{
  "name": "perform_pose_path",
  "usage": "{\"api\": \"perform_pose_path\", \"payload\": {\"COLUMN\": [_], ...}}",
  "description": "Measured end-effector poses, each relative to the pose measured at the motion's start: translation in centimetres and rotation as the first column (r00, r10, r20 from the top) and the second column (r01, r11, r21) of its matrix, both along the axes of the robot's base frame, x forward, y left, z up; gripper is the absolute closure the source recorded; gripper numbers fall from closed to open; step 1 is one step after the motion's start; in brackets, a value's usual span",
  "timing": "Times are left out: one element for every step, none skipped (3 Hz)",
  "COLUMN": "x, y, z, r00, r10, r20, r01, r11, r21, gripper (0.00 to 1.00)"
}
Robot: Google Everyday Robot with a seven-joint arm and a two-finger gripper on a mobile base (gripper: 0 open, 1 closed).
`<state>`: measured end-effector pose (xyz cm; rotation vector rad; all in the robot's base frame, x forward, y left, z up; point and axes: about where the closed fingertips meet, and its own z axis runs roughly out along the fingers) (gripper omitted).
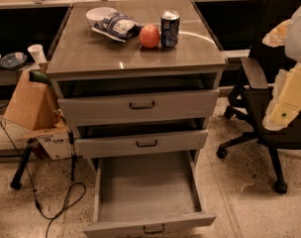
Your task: Place blue chip bag into bottom drawer
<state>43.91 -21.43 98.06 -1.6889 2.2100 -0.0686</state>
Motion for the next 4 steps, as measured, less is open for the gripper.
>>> {"api": "perform_pose_path", "payload": {"x": [1.5, 4.1, 6.6, 6.8], "y": [3.1, 8.8, 15.5, 15.8], "z": [1.0, 2.2, 4.5, 5.0], "r00": [0.9993, 0.999, 0.9991, 0.9973], "r10": [0.01, 0.01, -0.04, -0.073], "r20": [0.036, 0.043, 0.014, 0.004], "r01": [-0.015, -0.025, 0.025, 0.057], "r11": [0.99, 0.934, 0.834, 0.817], "r21": [0.138, 0.357, 0.551, 0.573], "gripper": [0.0, 0.0, 0.0, 0.0]}}
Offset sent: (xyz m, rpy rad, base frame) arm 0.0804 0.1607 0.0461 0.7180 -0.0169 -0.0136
